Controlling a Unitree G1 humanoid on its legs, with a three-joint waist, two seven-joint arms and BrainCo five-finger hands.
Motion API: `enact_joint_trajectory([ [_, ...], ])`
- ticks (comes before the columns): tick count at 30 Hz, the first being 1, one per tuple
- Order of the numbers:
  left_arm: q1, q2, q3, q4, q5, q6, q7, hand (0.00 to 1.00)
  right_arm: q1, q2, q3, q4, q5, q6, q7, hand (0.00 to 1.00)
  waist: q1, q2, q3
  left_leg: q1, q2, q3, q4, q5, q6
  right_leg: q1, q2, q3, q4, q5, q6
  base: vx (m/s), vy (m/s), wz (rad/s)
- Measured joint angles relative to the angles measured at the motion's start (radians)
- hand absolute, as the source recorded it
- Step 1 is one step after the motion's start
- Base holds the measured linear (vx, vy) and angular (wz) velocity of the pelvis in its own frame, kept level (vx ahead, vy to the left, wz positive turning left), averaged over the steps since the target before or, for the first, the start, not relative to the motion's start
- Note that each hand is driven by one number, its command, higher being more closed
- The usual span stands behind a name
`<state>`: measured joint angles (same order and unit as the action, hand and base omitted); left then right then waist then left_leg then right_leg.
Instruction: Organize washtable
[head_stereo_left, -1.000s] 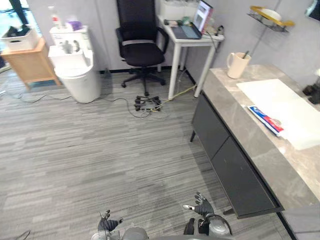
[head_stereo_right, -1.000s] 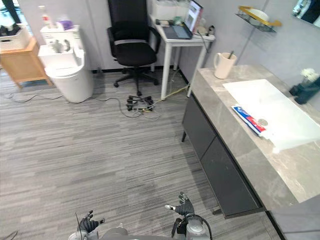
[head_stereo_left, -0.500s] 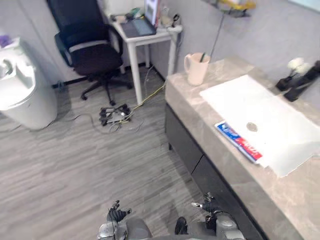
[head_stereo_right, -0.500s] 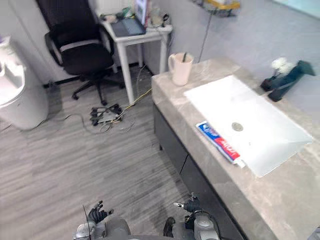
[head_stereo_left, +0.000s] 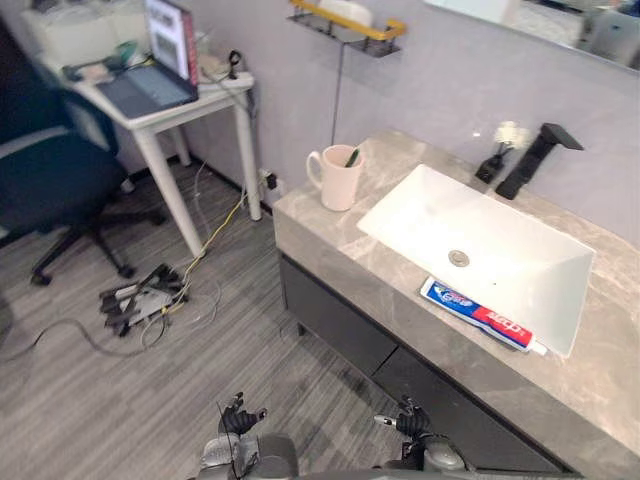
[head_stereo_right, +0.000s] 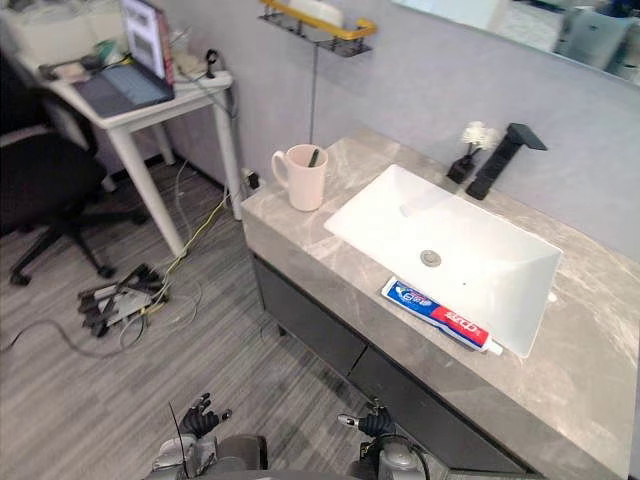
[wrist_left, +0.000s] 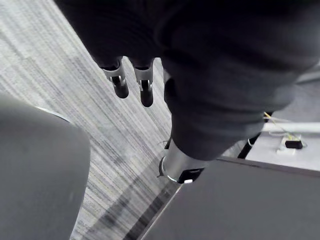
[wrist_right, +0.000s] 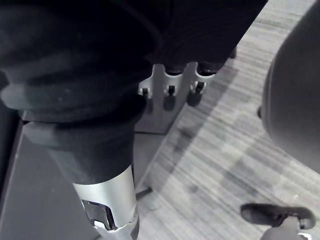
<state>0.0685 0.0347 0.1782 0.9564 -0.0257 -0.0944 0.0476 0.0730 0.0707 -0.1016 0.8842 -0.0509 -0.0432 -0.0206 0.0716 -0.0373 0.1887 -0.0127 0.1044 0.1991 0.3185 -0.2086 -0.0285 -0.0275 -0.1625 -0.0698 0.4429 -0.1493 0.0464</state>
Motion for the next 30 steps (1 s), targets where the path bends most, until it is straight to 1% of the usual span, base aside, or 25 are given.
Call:
enact_joint_trajectory([
  [1,0.000,0.003,-0.004,0.008,0.001,0.000,0.000,0.00,-0.003,0.000,0.002,0.000,-0.002,-0.002,0.001,0.00,-0.004,-0.001,-0.001,0.029,-0.004,0.036,-0.024,0.002,0.006,-0.020,-0.030,-0.078,0.034,-0.001,0.001,0.05,0.118,-1.13],
  [2,-0.001,0.007,-0.017,0.019,0.002,0.000,0.000,0.00,-0.003,0.000,0.002,0.003,-0.003,-0.005,0.000,0.00,-0.007,0.000,-0.004,0.058,-0.011,0.069,-0.054,0.002,0.007,-0.024,-0.060,-0.203,0.028,0.000,-0.001,0.06,0.094,-1.01],
  [3,-0.004,0.009,-0.022,0.026,0.003,0.000,0.000,0.00,-0.003,-0.001,0.002,0.009,-0.005,-0.010,0.000,0.00,-0.008,0.001,-0.009,0.071,-0.012,0.089,-0.074,0.002,0.006,-0.019,-0.065,-0.265,-0.006,0.000,-0.001,0.17,0.042,-0.99],
  [4,-0.009,0.014,-0.034,0.036,0.011,0.001,-0.001,0.00,-0.008,-0.003,0.001,0.021,-0.014,-0.019,0.000,0.00,-0.013,0.001,-0.012,0.079,-0.012,0.116,-0.096,0.004,0.004,-0.008,-0.057,-0.320,-0.080,-0.002,0.003,0.16,-0.001,-0.71],
  [5,-0.011,0.019,-0.048,0.037,0.012,0.001,-0.002,0.00,-0.016,-0.005,0.001,0.032,-0.020,-0.021,0.001,0.00,-0.016,0.002,-0.012,0.077,-0.012,0.120,-0.100,0.006,0.002,-0.007,-0.053,-0.329,-0.100,-0.001,0.005,0.17,-0.024,-0.51],
  [6,-0.012,0.024,-0.064,0.040,0.012,0.001,-0.002,0.00,-0.029,-0.008,0.002,0.046,-0.022,-0.021,0.001,0.00,-0.024,-0.010,-0.018,0.077,-0.013,0.123,-0.102,0.009,-0.002,-0.007,-0.051,-0.336,-0.105,0.002,0.009,0.12,-0.041,-0.21],
  [7,-0.013,0.040,-0.091,0.054,0.016,0.001,-0.003,0.00,-0.048,-0.019,0.002,0.066,-0.027,-0.020,0.000,0.00,-0.039,-0.003,-0.018,0.077,-0.015,0.110,-0.107,0.018,-0.005,-0.009,-0.043,-0.336,-0.103,0.002,0.008,0.17,-0.061,-0.11],
  [8,-0.014,0.037,-0.107,0.057,0.019,0.002,-0.003,0.00,-0.049,-0.030,0.000,0.073,-0.030,-0.021,-0.001,0.00,-0.050,0.008,-0.017,0.081,-0.016,0.099,-0.104,0.018,-0.006,0.007,-0.028,-0.329,-0.115,0.001,0.007,0.21,-0.067,-0.07],
  [9,-0.014,0.027,-0.107,0.058,0.020,0.002,-0.004,0.00,-0.047,-0.039,-0.002,0.073,-0.031,-0.025,-0.001,0.00,-0.055,0.014,-0.014,0.091,-0.010,0.090,-0.094,0.018,-0.007,0.034,-0.017,-0.327,-0.143,0.001,0.007,0.20,-0.082,-0.06],
  [11,-0.014,0.025,-0.107,0.057,0.031,0.002,-0.005,0.00,-0.044,-0.042,-0.014,0.072,-0.031,-0.026,-0.001,0.00,-0.055,0.018,-0.014,0.088,0.015,0.071,-0.038,0.002,-0.030,0.080,0.003,-0.329,-0.189,0.001,0.007,0.14,-0.082,-0.03],
  [13,-0.013,0.017,-0.103,0.040,0.037,0.000,-0.009,0.00,-0.041,-0.043,-0.028,0.068,-0.030,-0.026,-0.002,0.00,-0.050,0.029,-0.007,0.041,0.070,0.058,0.136,-0.042,-0.055,0.134,0.041,-0.327,-0.238,0.001,0.007,0.05,-0.061,-0.10],
  [14,-0.009,0.005,-0.089,0.015,0.037,-0.001,-0.013,0.00,-0.032,-0.044,-0.027,0.054,-0.029,-0.025,-0.002,0.00,-0.039,0.045,0.001,-0.009,0.113,0.043,0.296,-0.056,-0.062,0.161,0.068,-0.314,-0.259,-0.001,0.004,0.01,-0.007,-0.44],
  [15,-0.006,-0.008,-0.084,-0.006,0.036,-0.002,-0.014,0.00,-0.016,-0.050,-0.027,0.037,-0.028,-0.025,-0.002,0.00,-0.017,0.065,0.005,-0.048,0.156,0.031,0.409,-0.050,-0.065,0.178,0.097,-0.286,-0.269,-0.004,-0.001,0.01,0.009,-0.58],
  [16,-0.005,-0.012,-0.084,-0.010,0.035,-0.002,-0.013,0.00,-0.011,-0.055,-0.027,0.033,-0.027,-0.025,-0.002,0.00,-0.011,0.075,0.007,-0.053,0.169,0.023,0.442,-0.047,-0.069,0.183,0.107,-0.271,-0.273,-0.006,-0.003,0.08,0.028,-0.82],
  [17,-0.005,-0.003,-0.083,-0.011,0.032,-0.001,-0.014,0.00,-0.007,-0.052,-0.027,0.034,-0.019,-0.024,-0.003,0.00,-0.002,0.056,0.007,-0.061,0.171,-0.008,0.472,-0.049,-0.061,0.189,0.109,-0.231,-0.282,-0.014,-0.011,0.11,0.046,-0.62],
  [19,-0.002,-0.001,-0.067,-0.008,0.028,-0.001,-0.014,0.00,-0.019,-0.054,-0.030,0.034,-0.014,-0.023,-0.008,0.00,-0.007,0.054,0.005,-0.060,0.147,-0.036,0.410,-0.118,-0.054,0.176,0.101,-0.199,-0.290,-0.010,-0.010,0.11,0.089,-0.57],
  [20,-0.005,-0.003,-0.052,-0.013,0.013,-0.002,-0.013,0.00,-0.026,-0.050,-0.041,0.042,-0.006,-0.017,-0.017,0.00,-0.003,0.038,0.015,-0.073,0.101,-0.090,0.330,-0.140,-0.040,0.171,0.070,-0.168,-0.291,-0.002,0.004,0.07,0.124,-0.55],
  [21,-0.004,-0.002,-0.049,-0.016,0.007,-0.003,-0.012,0.00,-0.027,-0.046,-0.046,0.044,0.000,-0.016,-0.020,0.00,-0.002,0.033,0.016,-0.082,0.084,-0.115,0.293,-0.138,-0.042,0.170,0.055,-0.160,-0.290,0.002,0.011,0.07,0.191,-0.63],
  [22,-0.001,-0.004,-0.051,-0.016,-0.002,-0.004,-0.006,0.00,-0.025,-0.048,-0.048,0.044,0.002,-0.016,-0.022,0.00,-0.003,0.036,0.014,-0.083,0.058,-0.164,0.171,-0.108,-0.069,0.169,0.038,-0.139,-0.290,0.007,0.037,0.06,0.188,-0.45],
  [23,0.002,-0.014,-0.055,-0.011,-0.002,-0.004,-0.003,0.00,-0.023,-0.059,-0.046,0.043,0.002,-0.018,-0.022,0.00,-0.003,0.054,0.006,-0.076,0.058,-0.187,0.104,-0.034,-0.081,0.167,0.042,-0.126,-0.291,0.009,0.055,0.11,0.326,-0.65],
  [24,-0.004,-0.009,-0.054,-0.009,-0.004,-0.004,-0.001,0.00,-0.022,-0.055,-0.044,0.054,0.001,-0.016,-0.022,0.00,-0.001,0.035,-0.005,-0.048,0.025,-0.149,0.086,-0.039,-0.061,0.165,0.010,-0.093,-0.307,0.017,0.066,0.12,0.280,-0.46],
  [27,-0.010,0.008,-0.057,-0.002,0.000,-0.002,-0.002,0.00,-0.008,-0.031,-0.050,0.053,0.002,-0.017,-0.022,0.00,-0.002,0.000,-0.025,-0.040,-0.020,-0.115,0.082,-0.047,-0.039,0.165,-0.034,-0.086,-0.313,0.023,0.061,0.17,0.256,-0.24],
  [29,-0.010,0.011,-0.058,0.005,0.031,-0.007,0.008,0.00,-0.004,-0.022,-0.066,0.057,0.005,-0.007,-0.026,0.00,-0.002,-0.011,-0.032,-0.016,-0.038,-0.109,0.067,-0.046,-0.037,0.173,-0.050,-0.088,-0.317,0.032,0.067,0.10,0.128,-0.08],
  [30,-0.010,0.012,-0.058,0.009,0.037,-0.002,0.009,0.00,-0.006,-0.021,-0.087,0.063,0.012,0.001,-0.027,0.00,-0.001,-0.012,-0.034,0.005,-0.041,-0.099,0.047,-0.044,-0.033,0.182,-0.051,-0.087,-0.327,0.039,0.061,0.06,0.058,-0.15],
])
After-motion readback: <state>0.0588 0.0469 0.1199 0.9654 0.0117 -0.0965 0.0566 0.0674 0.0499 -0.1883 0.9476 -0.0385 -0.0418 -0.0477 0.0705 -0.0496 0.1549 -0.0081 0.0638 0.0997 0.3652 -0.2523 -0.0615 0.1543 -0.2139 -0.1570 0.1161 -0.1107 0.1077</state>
